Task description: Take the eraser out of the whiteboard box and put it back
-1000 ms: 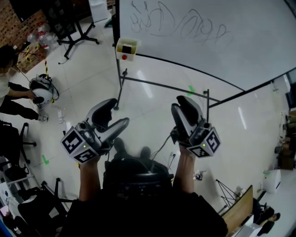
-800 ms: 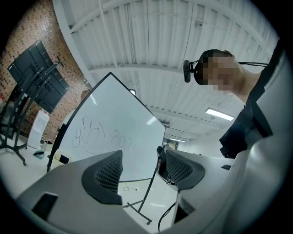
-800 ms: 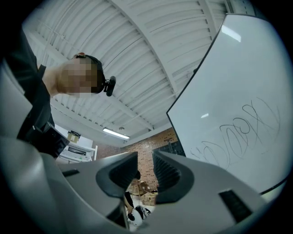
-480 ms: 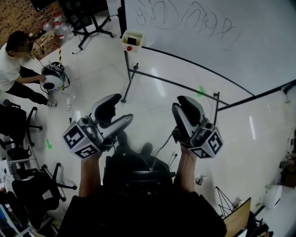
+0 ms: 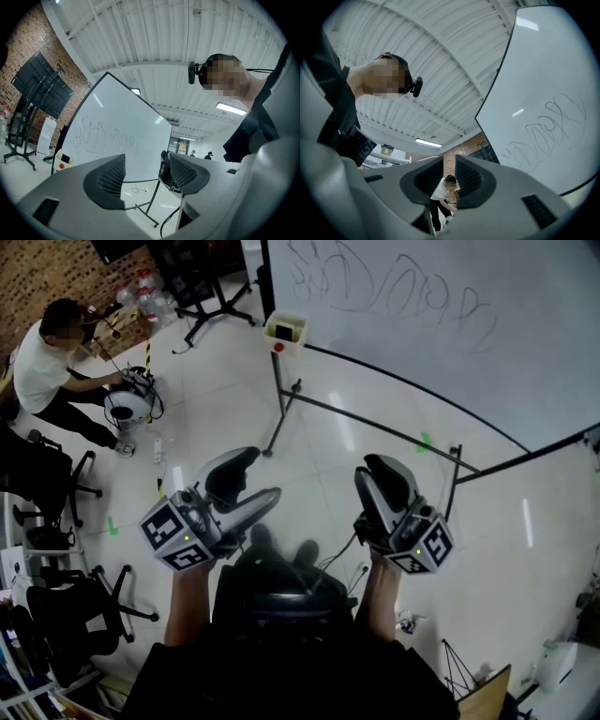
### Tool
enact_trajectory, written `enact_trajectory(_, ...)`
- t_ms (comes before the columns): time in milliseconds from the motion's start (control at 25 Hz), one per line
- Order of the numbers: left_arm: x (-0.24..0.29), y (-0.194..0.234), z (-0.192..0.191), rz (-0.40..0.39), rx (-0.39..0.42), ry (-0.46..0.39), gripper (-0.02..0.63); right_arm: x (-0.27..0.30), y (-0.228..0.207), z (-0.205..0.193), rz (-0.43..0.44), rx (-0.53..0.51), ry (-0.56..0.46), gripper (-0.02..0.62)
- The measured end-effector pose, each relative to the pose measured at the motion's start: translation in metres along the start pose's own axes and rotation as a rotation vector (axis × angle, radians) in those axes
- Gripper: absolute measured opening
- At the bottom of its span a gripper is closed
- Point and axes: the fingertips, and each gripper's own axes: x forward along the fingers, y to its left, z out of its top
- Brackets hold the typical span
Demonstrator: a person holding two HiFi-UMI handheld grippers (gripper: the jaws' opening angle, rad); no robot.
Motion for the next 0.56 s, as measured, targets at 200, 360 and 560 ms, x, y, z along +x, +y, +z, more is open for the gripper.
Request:
enact_trajectory(200,-0.010,0.007,0.013,-0.002,0.013,-0.037,0.293,0.017,0.009,0.001,0.026,-0.020,-0.001,0.097)
enact_trajectory(360,-0.019,0.010,0.027,-0.014,0.018,-0.059,0.293,0.032,0.016,0.002,0.035,-0.033,0.013,0.097)
enact_trajectory(560,-0.036,0.026,0.032,-0.010,0.010,-0.062,0.293,0.054,0.020,-0.007,0.041,-0.038,0.024,0.097)
